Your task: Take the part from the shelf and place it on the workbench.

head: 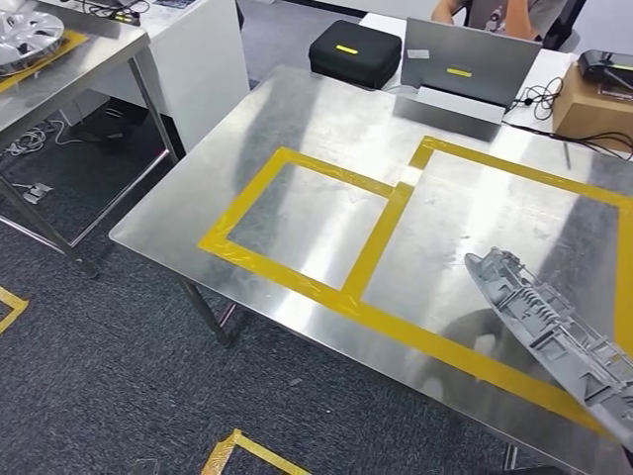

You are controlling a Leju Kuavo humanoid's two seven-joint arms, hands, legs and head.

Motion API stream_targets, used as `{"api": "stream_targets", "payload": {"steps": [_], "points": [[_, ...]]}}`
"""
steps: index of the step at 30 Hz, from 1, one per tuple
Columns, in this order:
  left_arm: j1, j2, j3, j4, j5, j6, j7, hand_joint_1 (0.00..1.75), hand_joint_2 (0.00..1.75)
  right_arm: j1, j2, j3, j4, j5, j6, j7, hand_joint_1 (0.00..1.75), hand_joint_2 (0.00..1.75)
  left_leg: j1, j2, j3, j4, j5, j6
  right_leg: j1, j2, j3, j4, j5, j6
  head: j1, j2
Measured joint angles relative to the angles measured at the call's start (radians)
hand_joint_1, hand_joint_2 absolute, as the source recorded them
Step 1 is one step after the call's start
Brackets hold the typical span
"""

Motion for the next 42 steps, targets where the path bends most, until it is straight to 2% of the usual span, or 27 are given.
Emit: {"api": "stream_targets", "payload": {"steps": [2,4,5,6,7,8,10,11,12,15,17,18,20,21,22,23,25,26,27,28,30,34,35,38,39,40,42], "points": [[-0.001,-0.001,0.001,0.000,-0.003,0.000,0.000,0.00,0.00,-0.002,0.000,-0.009,0.001,-0.002,0.013,0.007,1.75,1.75,0.004,0.013,0.000,-0.010,0.008,0.014,0.000,-0.018,-0.024,0.041,-0.030,0.008,0.004,0.000],[0.000,0.000,0.002,0.000,-0.006,0.000,0.001,0.00,0.00,-0.006,0.000,-0.017,0.005,-0.005,0.021,0.014,1.75,1.75,0.003,0.025,-0.002,-0.014,0.012,0.021,-0.001,-0.042,-0.079,0.159,-0.093,0.014,0.007,0.000],[0.001,0.000,0.002,0.000,-0.007,0.001,0.001,0.00,0.00,-0.008,0.000,-0.019,0.008,-0.006,0.023,0.017,1.75,1.75,0.002,0.032,-0.003,-0.013,0.012,0.022,-0.002,-0.047,-0.110,0.227,-0.120,0.017,0.008,0.000],[0.002,0.000,0.002,0.000,-0.007,0.001,0.002,0.00,0.00,-0.008,0.000,-0.022,0.011,-0.007,0.023,0.019,1.75,1.75,0.001,0.038,-0.004,-0.012,0.011,0.022,-0.002,-0.049,-0.130,0.271,-0.133,0.019,0.008,0.000],[0.003,0.000,0.002,0.000,-0.007,0.001,0.002,0.00,0.00,-0.008,0.000,-0.024,0.014,-0.008,0.023,0.020,1.75,1.75,0.000,0.044,-0.004,-0.012,0.011,0.022,-0.002,-0.050,-0.132,0.280,-0.126,0.020,0.008,0.000],[0.002,-0.001,0.002,0.000,-0.007,0.001,0.002,0.00,0.00,-0.008,0.000,-0.026,0.016,-0.009,0.023,0.023,1.75,1.75,0.000,0.048,-0.003,-0.011,0.010,0.021,-0.002,-0.052,-0.113,0.245,-0.100,0.021,0.008,0.000],[0.000,-0.001,0.002,0.000,-0.008,0.001,0.002,0.00,0.00,-0.009,0.000,-0.029,0.018,-0.010,0.028,0.029,1.75,1.75,-0.001,0.055,0.001,-0.010,0.007,0.016,-0.001,-0.065,-0.035,0.100,-0.039,0.018,0.008,0.000],[0.000,-0.001,0.002,0.000,-0.008,0.002,0.002,0.00,0.00,-0.010,0.000,-0.031,0.019,-0.011,0.033,0.033,1.75,1.75,-0.003,0.057,0.002,-0.008,0.005,0.012,0.000,-0.071,-0.001,0.039,-0.021,0.014,0.007,0.000],[-0.001,0.000,0.003,0.000,-0.009,0.002,0.001,0.00,0.00,-0.011,0.000,-0.033,0.020,-0.011,0.038,0.035,1.75,1.75,-0.004,0.059,0.001,-0.005,0.003,0.007,0.002,-0.075,0.019,0.002,-0.015,0.009,0.007,0.000],[-0.003,0.000,0.004,0.000,-0.013,0.002,-0.002,0.00,0.00,-0.013,0.000,-0.044,0.024,-0.010,0.056,0.037,1.75,1.75,-0.003,0.064,0.000,-0.002,0.002,-0.008,0.006,-0.070,0.026,-0.013,-0.014,-0.008,0.006,0.000],[-0.005,0.001,0.006,0.000,-0.016,0.002,-0.004,0.00,0.00,-0.017,0.000,-0.049,0.026,-0.008,0.065,0.037,1.75,1.75,0.000,0.054,-0.012,0.031,-0.025,-0.019,0.002,-0.067,0.027,-0.018,-0.008,-0.020,0.004,0.000],[-0.005,0.002,0.008,0.000,-0.017,0.001,-0.005,0.00,0.00,-0.020,0.000,-0.051,0.028,-0.008,0.068,0.037,1.75,1.75,0.002,0.047,-0.032,0.078,-0.055,-0.024,0.000,-0.065,0.028,-0.020,-0.006,-0.024,0.002,0.000],[-0.004,0.002,0.012,0.000,-0.019,0.001,-0.006,0.00,0.00,-0.025,0.000,-0.052,0.032,-0.009,0.072,0.037,1.75,1.75,0.006,0.036,-0.095,0.220,-0.122,-0.030,0.000,-0.061,0.025,-0.020,-0.005,-0.028,-0.001,0.000],[-0.002,0.002,0.016,0.000,-0.019,0.001,-0.005,0.00,0.00,-0.027,0.000,-0.053,0.035,-0.009,0.074,0.037,1.75,1.75,0.007,0.035,-0.120,0.276,-0.140,-0.032,0.000,-0.058,0.025,-0.020,-0.005,-0.028,-0.001,0.000],[-0.001,0.002,0.020,0.000,-0.019,0.002,-0.004,0.00,0.00,-0.028,0.000,-0.055,0.039,-0.010,0.076,0.037,1.75,1.75,0.008,0.034,-0.131,0.297,-0.138,-0.033,0.000,-0.054,0.025,-0.019,-0.004,-0.028,-0.001,0.000],[0.000,0.002,0.023,0.000,-0.020,0.002,-0.002,0.00,0.00,-0.029,0.000,-0.056,0.041,-0.010,0.079,0.037,1.75,1.75,0.008,0.033,-0.121,0.275,-0.114,-0.032,0.000,-0.051,0.026,-0.019,-0.004,-0.028,-0.001,0.000],[0.001,0.003,0.027,0.000,-0.020,0.002,-0.001,0.00,0.00,-0.032,0.000,-0.058,0.046,-0.008,0.088,0.039,1.75,1.75,0.009,0.028,-0.061,0.141,-0.039,-0.027,0.000,-0.045,0.029,-0.018,-0.005,-0.025,-0.001,0.000],[0.000,0.004,0.027,0.000,-0.021,0.002,0.000,0.00,0.00,-0.034,0.000,-0.058,0.048,-0.007,0.091,0.039,1.75,1.75,0.009,0.023,-0.030,0.073,-0.013,-0.024,0.002,-0.042,0.029,-0.016,-0.006,-0.022,-0.001,0.000],[0.000,0.004,0.028,0.000,-0.021,0.002,0.000,0.00,0.00,-0.036,0.000,-0.059,0.049,-0.006,0.094,0.040,1.75,1.75,0.008,0.019,-0.011,0.027,0.001,-0.021,0.003,-0.040,0.027,-0.014,-0.006,-0.016,0.000,0.000],[-0.001,0.004,0.029,0.000,-0.021,0.002,0.000,0.00,0.00,-0.037,0.000,-0.060,0.051,-0.006,0.094,0.040,1.75,1.75,0.007,0.016,-0.003,0.006,0.003,-0.017,0.004,-0.039,0.025,-0.013,-0.005,-0.010,0.000,0.000],[-0.001,0.004,0.029,0.000,-0.021,0.002,0.000,0.00,0.00,-0.039,0.000,-0.062,0.053,-0.004,0.095,0.040,1.75,1.75,0.004,0.016,-0.005,0.004,0.002,-0.010,0.004,-0.037,0.021,-0.014,-0.002,-0.001,-0.001,0.000],[0.000,0.004,0.029,0.000,-0.021,0.002,0.000,0.00,0.00,-0.040,0.000,-0.063,0.053,-0.004,0.095,0.040,1.75,1.75,0.002,0.016,-0.006,0.005,0.003,-0.007,0.002,-0.036,0.021,-0.015,0.000,0.002,-0.001,0.000],[0.000,0.004,0.030,0.000,-0.021,0.002,0.000,0.00,0.00,-0.040,0.000,-0.065,0.054,-0.004,0.095,0.040,1.75,1.75,0.004,0.018,-0.006,0.001,0.006,0.000,0.001,-0.039,0.009,0.007,-0.017,0.006,0.001,0.000],[0.001,0.004,0.031,0.000,-0.021,0.002,0.000,0.00,0.00,-0.044,0.000,-0.072,0.063,-0.005,0.095,0.041,1.75,1.75,0.004,0.034,-0.011,-0.009,0.017,0.021,-0.001,-0.049,-0.106,0.244,-0.125,0.023,0.006,0.000],[0.002,0.003,0.031,0.000,-0.021,0.002,0.000,0.00,0.00,-0.044,0.000,-0.072,0.066,-0.005,0.095,0.041,1.75,1.75,0.002,0.037,-0.011,-0.009,0.016,0.022,-0.002,-0.050,-0.119,0.274,-0.127,0.023,0.006,0.000],[0.001,0.003,0.031,0.000,-0.021,0.002,0.000,0.00,0.00,-0.044,0.000,-0.072,0.067,-0.005,0.095,0.041,1.75,1.75,0.002,0.038,-0.009,-0.008,0.016,0.021,-0.002,-0.051,-0.092,0.222,-0.093,0.022,0.006,0.000],[0.000,0.002,0.031,0.000,-0.021,0.002,0.000,0.00,0.00,-0.046,0.000,-0.073,0.068,-0.004,0.097,0.041,1.75,1.75,0.000,0.039,-0.006,-0.006,0.012,0.016,0.000,-0.061,-0.013,0.068,-0.033,0.016,0.006,0.000]]}}
